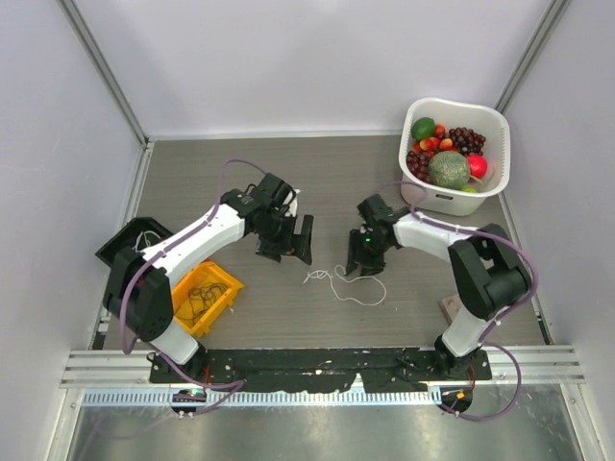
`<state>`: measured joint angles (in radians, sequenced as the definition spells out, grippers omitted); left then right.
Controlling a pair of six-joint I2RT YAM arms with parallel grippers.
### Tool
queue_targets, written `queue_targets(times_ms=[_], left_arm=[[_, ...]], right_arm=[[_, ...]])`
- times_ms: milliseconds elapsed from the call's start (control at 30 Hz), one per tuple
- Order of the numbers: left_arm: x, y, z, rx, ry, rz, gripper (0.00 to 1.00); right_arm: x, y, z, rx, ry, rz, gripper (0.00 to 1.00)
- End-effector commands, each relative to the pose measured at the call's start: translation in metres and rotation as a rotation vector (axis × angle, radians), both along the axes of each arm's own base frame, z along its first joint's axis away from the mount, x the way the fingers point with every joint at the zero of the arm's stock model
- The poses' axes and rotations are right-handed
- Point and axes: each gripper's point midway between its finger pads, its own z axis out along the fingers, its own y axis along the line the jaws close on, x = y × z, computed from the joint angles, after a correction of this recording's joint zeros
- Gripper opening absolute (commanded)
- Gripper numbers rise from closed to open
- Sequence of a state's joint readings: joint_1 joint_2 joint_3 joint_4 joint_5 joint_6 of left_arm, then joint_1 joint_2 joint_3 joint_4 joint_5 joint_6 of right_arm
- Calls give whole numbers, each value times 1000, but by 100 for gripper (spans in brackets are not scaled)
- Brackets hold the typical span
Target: Untangle the cables
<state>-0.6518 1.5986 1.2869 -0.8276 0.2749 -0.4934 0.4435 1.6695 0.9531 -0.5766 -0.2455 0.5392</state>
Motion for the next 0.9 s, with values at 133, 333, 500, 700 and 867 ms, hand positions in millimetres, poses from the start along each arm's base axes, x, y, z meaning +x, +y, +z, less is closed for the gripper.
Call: queue_targets(times_ms=[133,333,500,700,867], left_arm=[[3,22,-6,-25,-1,78,91],[-5,8,-37,-19,128,50,94],[10,17,-52,119,143,95,98],[13,43,-58,362,155,267,100],[17,36,-40,317,214,417,100]], right_arm=[[11,122,47,248,-71,138,49],[20,95,78,297,-115,72,56],[24,50,89,247,-164,-4,58],[20,18,89,199,-172,-44,58],[19,18,82,204,-160,-48,58]])
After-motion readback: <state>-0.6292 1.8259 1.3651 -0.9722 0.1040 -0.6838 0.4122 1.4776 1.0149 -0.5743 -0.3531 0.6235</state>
